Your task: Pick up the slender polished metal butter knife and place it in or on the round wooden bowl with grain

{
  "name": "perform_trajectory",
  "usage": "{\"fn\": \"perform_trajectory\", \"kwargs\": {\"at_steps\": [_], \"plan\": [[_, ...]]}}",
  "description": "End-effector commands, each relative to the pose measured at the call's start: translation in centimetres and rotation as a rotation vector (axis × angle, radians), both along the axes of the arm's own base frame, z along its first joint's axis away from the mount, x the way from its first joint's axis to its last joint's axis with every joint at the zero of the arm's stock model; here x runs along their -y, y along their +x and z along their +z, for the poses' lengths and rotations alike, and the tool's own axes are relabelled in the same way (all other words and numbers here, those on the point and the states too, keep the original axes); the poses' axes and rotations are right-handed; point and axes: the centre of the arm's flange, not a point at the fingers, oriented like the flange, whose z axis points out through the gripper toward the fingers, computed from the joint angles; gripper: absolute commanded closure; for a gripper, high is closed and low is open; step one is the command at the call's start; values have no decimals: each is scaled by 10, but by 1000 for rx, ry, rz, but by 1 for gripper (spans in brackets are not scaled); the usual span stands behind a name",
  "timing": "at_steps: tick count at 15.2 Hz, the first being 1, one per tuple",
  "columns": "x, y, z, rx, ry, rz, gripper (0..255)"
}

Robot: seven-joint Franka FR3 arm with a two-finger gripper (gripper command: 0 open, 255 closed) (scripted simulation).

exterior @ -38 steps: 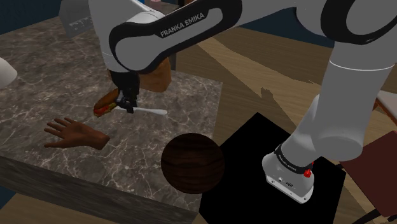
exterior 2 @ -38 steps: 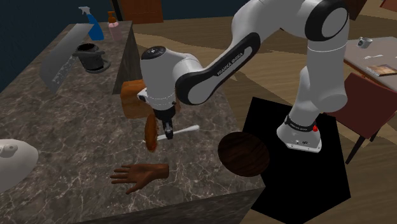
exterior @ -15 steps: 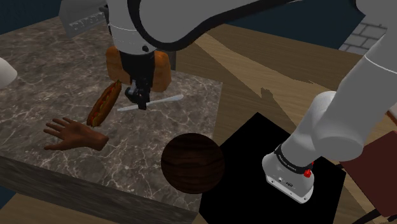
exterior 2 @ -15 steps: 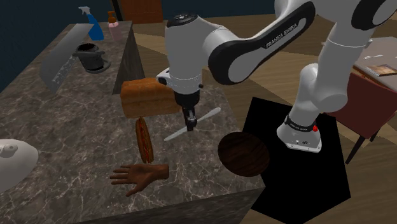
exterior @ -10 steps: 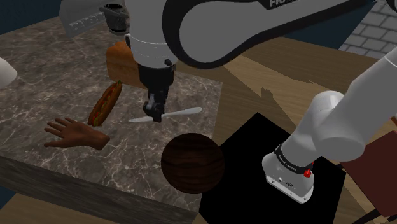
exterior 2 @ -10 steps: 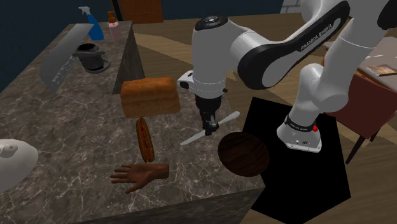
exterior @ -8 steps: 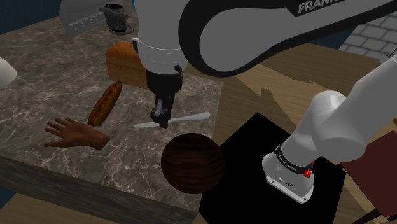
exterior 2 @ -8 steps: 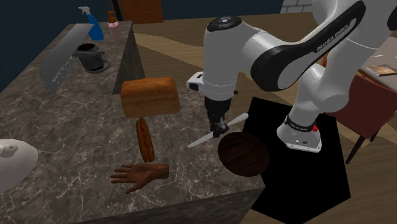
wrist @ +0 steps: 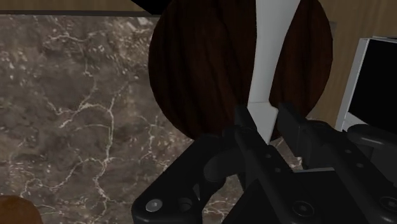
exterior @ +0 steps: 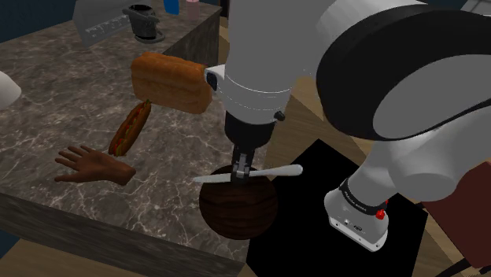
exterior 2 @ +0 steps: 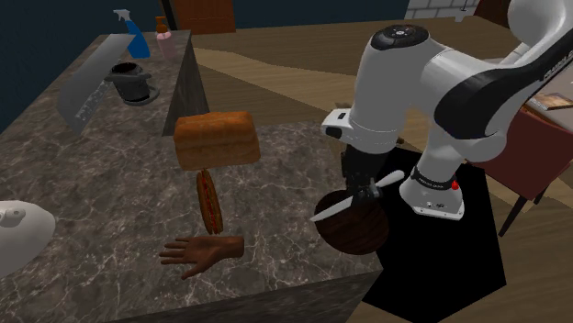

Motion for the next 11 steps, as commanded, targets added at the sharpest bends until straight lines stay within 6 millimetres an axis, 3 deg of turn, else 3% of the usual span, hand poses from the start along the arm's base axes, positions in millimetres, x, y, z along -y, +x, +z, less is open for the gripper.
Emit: {"fn": "perform_trajectory", "kwargs": {"at_steps": [1,11], "plan": [[0,-8,-8,0,-1,-1,255],[0,-8,-61,0,-1,-1,255]]}}
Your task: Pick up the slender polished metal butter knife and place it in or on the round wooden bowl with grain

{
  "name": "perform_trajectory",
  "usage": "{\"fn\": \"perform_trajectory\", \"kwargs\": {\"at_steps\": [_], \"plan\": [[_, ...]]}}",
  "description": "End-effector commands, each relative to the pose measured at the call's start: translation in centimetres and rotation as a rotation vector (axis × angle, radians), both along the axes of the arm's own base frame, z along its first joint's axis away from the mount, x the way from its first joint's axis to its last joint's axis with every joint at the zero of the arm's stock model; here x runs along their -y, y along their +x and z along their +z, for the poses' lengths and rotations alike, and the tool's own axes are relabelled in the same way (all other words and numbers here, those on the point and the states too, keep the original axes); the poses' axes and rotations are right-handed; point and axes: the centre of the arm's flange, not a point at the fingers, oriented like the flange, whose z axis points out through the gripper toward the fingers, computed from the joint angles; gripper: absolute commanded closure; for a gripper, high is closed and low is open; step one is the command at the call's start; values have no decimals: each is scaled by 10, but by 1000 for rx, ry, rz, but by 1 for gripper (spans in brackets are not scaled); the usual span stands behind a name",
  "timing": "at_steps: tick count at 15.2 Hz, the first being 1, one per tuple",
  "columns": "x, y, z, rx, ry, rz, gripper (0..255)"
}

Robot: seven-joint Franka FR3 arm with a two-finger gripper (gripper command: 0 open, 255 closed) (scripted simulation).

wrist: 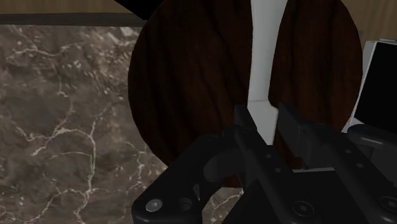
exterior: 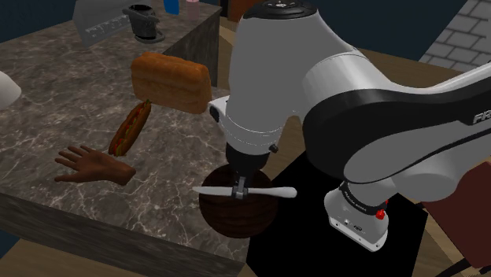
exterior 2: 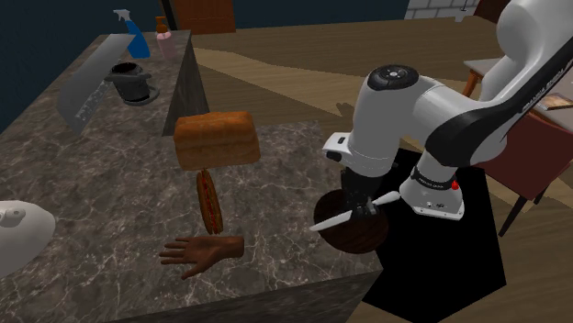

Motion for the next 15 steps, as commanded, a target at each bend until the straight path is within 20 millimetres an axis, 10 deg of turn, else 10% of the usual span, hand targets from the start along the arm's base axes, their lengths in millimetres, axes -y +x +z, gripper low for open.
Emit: {"fn": "perform_trajectory", "kwargs": {"at_steps": [1,12,13,15], "plan": [[0,0,-11,0,0,0,255],[0,0,-28,0,0,0,255],[0,0,-28,0,0,0,0],[-1,0,-28,0,0,0,0]]}}
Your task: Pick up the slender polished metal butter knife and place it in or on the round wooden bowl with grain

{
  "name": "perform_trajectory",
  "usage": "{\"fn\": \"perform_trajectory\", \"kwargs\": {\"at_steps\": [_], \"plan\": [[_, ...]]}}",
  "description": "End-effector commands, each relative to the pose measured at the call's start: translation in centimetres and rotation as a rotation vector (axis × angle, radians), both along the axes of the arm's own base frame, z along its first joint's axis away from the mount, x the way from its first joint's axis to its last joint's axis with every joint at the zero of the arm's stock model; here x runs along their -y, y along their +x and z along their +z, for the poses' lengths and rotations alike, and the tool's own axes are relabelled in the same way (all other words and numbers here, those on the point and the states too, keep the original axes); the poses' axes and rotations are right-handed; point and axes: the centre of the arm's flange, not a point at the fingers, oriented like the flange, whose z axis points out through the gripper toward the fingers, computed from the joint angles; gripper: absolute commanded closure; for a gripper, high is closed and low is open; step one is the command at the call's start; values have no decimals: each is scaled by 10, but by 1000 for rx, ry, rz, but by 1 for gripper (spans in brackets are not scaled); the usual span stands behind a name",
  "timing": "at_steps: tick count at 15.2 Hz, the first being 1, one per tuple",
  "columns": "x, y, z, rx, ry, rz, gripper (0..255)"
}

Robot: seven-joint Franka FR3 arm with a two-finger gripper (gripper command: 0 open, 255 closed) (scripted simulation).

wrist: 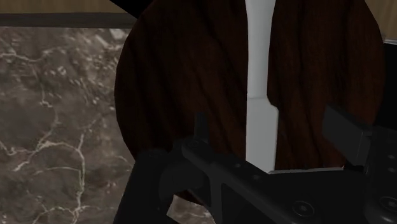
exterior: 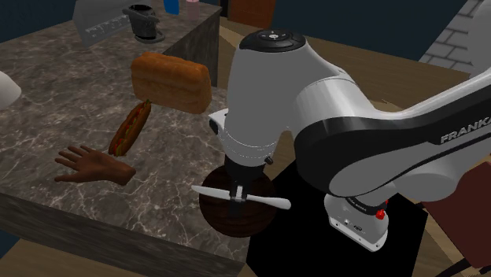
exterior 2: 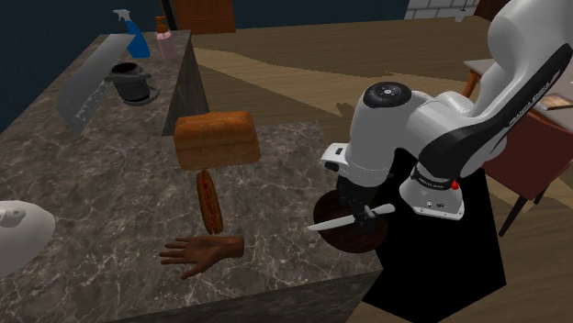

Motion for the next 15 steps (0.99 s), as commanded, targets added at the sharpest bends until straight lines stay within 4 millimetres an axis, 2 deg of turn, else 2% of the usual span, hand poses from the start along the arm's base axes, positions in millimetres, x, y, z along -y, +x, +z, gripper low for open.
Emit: {"fn": "perform_trajectory", "kwargs": {"at_steps": [1,3,7,15], "plan": [[0,0,0,0,0,0,0],[0,0,0,0,0,0,0],[2,1,50,0,0,0,0],[2,1,50,0,0,0,0]]}}
